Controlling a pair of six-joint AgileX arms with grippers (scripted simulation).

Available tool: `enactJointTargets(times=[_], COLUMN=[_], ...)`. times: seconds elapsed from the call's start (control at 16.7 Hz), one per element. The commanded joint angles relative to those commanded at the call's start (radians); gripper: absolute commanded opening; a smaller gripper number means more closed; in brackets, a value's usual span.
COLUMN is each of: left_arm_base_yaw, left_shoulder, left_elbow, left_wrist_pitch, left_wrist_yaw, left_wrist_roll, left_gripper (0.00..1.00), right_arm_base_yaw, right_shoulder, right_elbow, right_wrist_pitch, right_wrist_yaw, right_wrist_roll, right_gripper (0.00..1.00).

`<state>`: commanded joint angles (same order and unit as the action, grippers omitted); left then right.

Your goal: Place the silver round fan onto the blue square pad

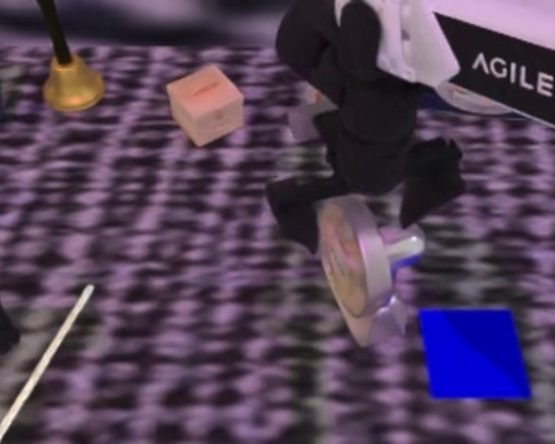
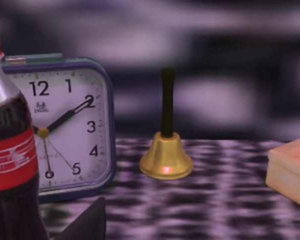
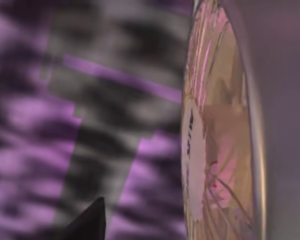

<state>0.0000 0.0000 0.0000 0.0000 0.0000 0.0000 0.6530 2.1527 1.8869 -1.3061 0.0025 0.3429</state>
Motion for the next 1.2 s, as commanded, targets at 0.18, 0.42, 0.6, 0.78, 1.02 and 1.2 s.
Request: enactJointTargets(times=[0.18,0.42,0.6,0.78,1.02,1.2], left_arm_base_yaw=[0.0,0.0,0.0,0.0,0.0,0.0], left_shoulder=[0.0,0.0,0.0,0.0,0.0,0.0], left_elbow=[0.0,0.0,0.0,0.0,0.0,0.0], left_wrist_pitch=[0.0,0.0,0.0,0.0,0.0,0.0], left_wrist_yaw=[0.0,0.0,0.0,0.0,0.0,0.0], left_wrist_roll=[0.0,0.0,0.0,0.0,0.0,0.0], left_gripper=[1.0,1.0,1.0,1.0,1.0,1.0], right_arm_base_yaw=[0.001,0.001,0.001,0.001,0.001,0.001], right_shoulder=[0.0,0.0,0.0,0.0,0.0,0.0], right_elbow=[-0.017,-0.017,-0.017,-0.017,-0.017,-0.017], right_wrist_pitch=[0.017,0.017,0.017,0.017,0.017,0.017], right_wrist_yaw=[0.0,0.0,0.0,0.0,0.0,0.0], right_wrist_roll=[0.001,0.001,0.001,0.001,0.001,0.001], right_gripper=[1.0,0.85,0.62,0.4,0.1,0.0])
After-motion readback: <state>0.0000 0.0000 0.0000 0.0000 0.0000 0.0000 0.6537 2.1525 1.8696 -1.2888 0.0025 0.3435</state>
